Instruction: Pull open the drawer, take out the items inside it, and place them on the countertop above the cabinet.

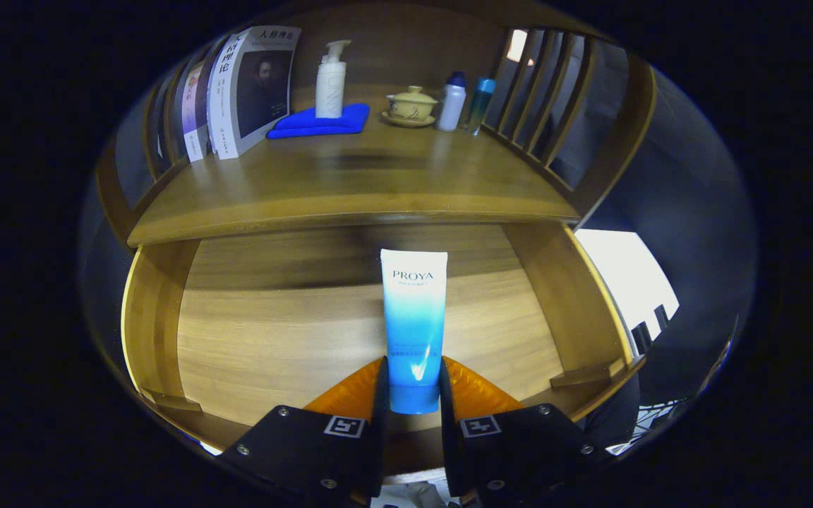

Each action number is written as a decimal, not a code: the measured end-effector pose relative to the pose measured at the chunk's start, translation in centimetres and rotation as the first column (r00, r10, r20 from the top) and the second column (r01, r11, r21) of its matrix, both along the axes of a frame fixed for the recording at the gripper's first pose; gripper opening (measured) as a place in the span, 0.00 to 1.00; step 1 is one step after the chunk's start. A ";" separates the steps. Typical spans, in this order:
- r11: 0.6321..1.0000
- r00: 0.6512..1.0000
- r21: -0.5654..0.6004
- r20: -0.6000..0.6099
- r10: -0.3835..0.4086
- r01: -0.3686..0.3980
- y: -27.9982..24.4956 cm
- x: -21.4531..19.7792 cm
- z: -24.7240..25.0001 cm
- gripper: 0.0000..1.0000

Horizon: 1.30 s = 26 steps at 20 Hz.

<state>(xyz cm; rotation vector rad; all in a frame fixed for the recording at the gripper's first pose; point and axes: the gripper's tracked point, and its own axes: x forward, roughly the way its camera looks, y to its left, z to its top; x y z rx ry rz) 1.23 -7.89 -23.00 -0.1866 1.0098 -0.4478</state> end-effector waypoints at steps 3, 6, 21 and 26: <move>1.000 0.999 -0.010 0.035 -0.025 0.026 0.2 -0.5 1.8 0.34; 0.999 0.997 -0.036 0.073 -0.003 0.006 0.3 0.6 4.0 0.34; 0.980 0.961 0.014 0.199 0.194 -0.201 3.8 16.5 4.5 0.34; 0.970 0.958 0.004 0.160 0.239 -0.243 3.6 18.9 1.8 0.35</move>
